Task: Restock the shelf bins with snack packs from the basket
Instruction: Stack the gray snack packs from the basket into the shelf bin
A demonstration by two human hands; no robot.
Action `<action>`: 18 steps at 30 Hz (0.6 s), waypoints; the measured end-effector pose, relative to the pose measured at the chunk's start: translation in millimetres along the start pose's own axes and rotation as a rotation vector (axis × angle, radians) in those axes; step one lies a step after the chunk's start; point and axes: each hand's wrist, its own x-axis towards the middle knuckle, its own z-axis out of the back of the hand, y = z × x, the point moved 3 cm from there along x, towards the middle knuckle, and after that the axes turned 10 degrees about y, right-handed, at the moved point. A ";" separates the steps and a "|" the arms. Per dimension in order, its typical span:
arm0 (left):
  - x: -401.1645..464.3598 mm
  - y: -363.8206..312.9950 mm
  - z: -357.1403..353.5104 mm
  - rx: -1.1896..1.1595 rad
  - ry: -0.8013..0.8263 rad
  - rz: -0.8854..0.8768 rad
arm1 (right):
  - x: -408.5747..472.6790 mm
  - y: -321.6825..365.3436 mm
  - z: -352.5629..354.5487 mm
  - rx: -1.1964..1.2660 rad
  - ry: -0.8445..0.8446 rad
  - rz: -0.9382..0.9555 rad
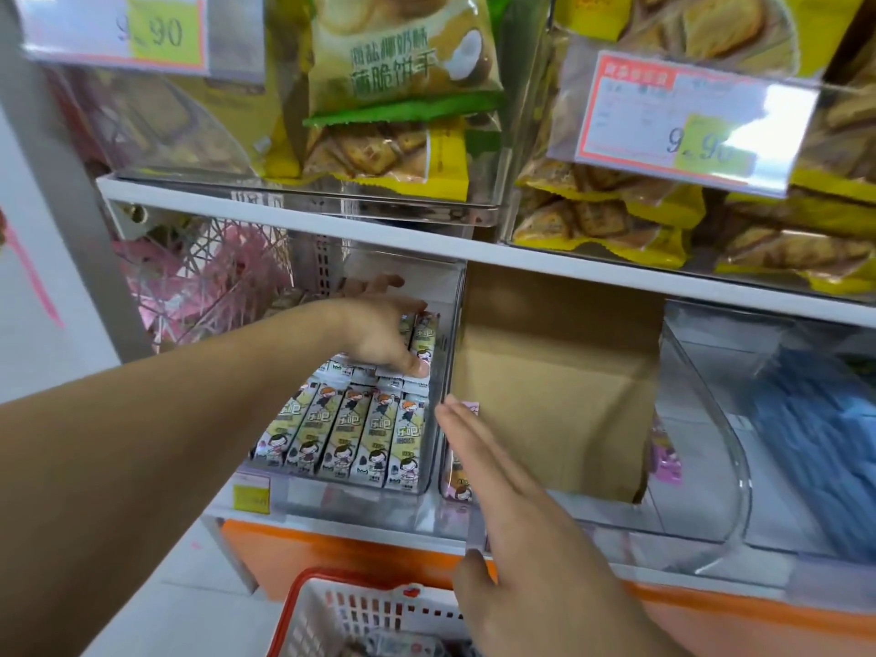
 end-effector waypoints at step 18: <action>-192.5 -8.8 -78.7 -0.551 -0.511 -0.348 | -29.3 0.9 -6.0 -0.021 -0.297 0.117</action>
